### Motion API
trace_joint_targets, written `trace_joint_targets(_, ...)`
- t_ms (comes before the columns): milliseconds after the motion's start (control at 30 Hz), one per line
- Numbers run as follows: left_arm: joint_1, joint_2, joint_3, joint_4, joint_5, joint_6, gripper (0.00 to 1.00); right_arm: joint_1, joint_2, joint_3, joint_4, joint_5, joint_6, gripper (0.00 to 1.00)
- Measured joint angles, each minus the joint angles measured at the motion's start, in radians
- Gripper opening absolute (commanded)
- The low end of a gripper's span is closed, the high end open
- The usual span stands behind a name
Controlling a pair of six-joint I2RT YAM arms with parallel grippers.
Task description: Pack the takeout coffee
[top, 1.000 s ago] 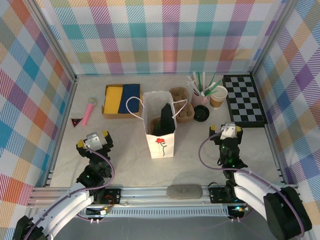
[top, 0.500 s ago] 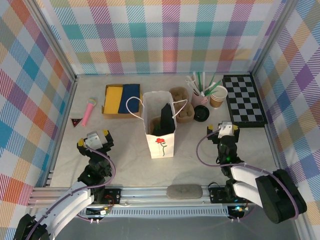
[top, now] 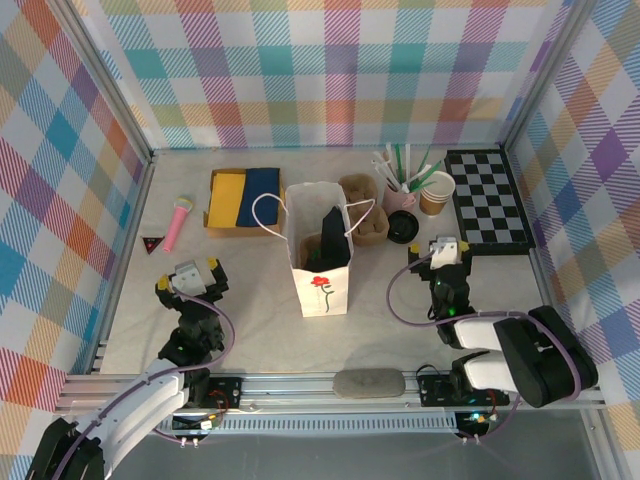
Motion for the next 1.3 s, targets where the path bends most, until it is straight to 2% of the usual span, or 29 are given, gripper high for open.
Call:
trace_joint_targets(500, 0.064, 0.093, 0.0, 0.091, 0.047, -0.012, 1.0, -0.034, 0.048, -0.002, 0.138, -0.027, -0.017, 0.99)
trace_joint_targets(667, 0.081, 0.126, 0.0, 0.119, 0.064, -0.023, 1.0, -0.077, 0.156, -0.003, 0.221, -0.036, -0.013, 0.99)
trace_joint_targets(967, 0.094, 0.167, -0.001, 0.166, 0.09, -0.023, 1.0, -0.096, 0.232, 0.014, 0.249, -0.08, -0.01, 0.99)
trace_joint_targets(1167, 0.101, 0.253, -0.001, 0.222, 0.101, -0.023, 1.0, -0.102, 0.237, 0.04, 0.229, -0.135, -0.013, 0.99)
trace_joint_targets(1300, 0.102, 0.335, 0.0, 0.279, 0.109, -0.022, 1.0, -0.155, 0.247, 0.085, 0.183, -0.191, 0.009, 0.99)
